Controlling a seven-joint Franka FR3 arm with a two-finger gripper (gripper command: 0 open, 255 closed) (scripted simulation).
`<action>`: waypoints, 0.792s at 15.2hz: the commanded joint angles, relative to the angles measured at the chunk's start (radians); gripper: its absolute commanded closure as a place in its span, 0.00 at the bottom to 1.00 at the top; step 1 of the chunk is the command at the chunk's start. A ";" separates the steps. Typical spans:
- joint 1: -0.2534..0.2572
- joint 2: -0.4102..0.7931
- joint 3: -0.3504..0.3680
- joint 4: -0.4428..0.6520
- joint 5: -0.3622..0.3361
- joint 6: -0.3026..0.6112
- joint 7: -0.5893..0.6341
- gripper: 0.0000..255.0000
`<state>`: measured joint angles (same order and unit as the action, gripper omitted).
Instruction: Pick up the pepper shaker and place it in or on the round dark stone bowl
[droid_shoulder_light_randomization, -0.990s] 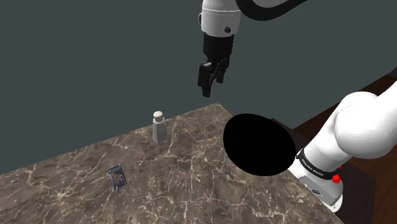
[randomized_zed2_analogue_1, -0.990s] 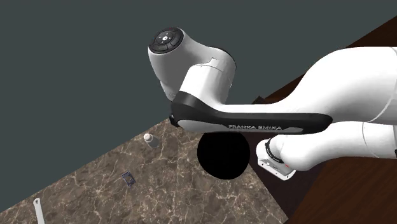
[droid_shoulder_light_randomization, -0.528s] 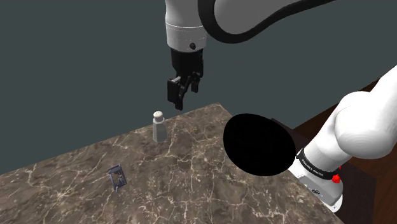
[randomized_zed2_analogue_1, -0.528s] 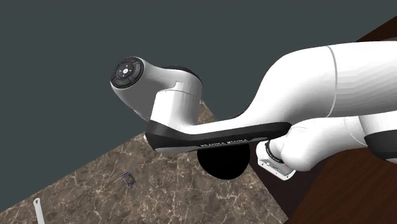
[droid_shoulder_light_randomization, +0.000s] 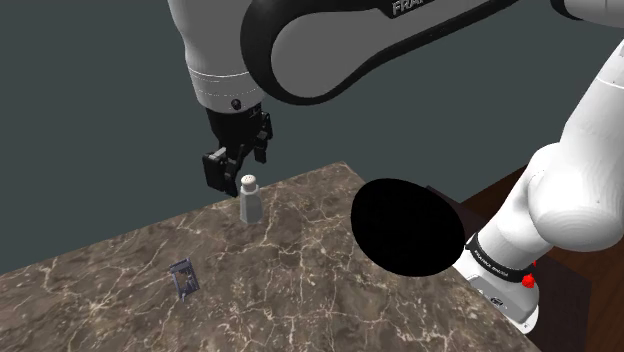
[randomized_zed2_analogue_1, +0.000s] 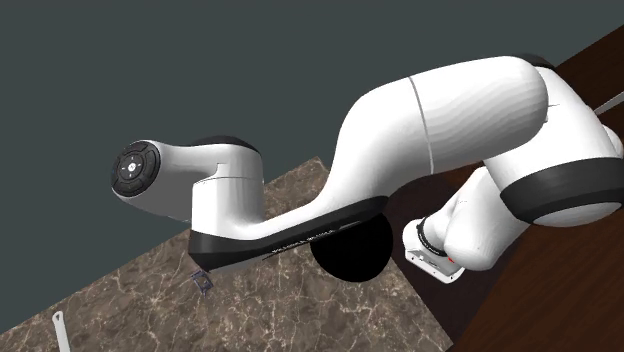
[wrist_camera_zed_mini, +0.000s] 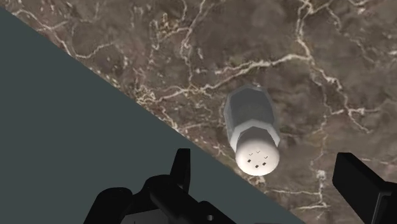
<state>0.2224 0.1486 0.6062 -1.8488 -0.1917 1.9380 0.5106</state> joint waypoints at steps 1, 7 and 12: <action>0.006 0.019 -0.001 -0.004 -0.016 0.020 0.011 0.00; 0.005 0.043 -0.007 -0.053 -0.037 0.087 0.025 0.00; 0.005 0.043 -0.007 -0.053 -0.037 0.087 0.025 0.00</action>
<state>0.2279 0.1916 0.5988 -1.9018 -0.2286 2.0252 0.5355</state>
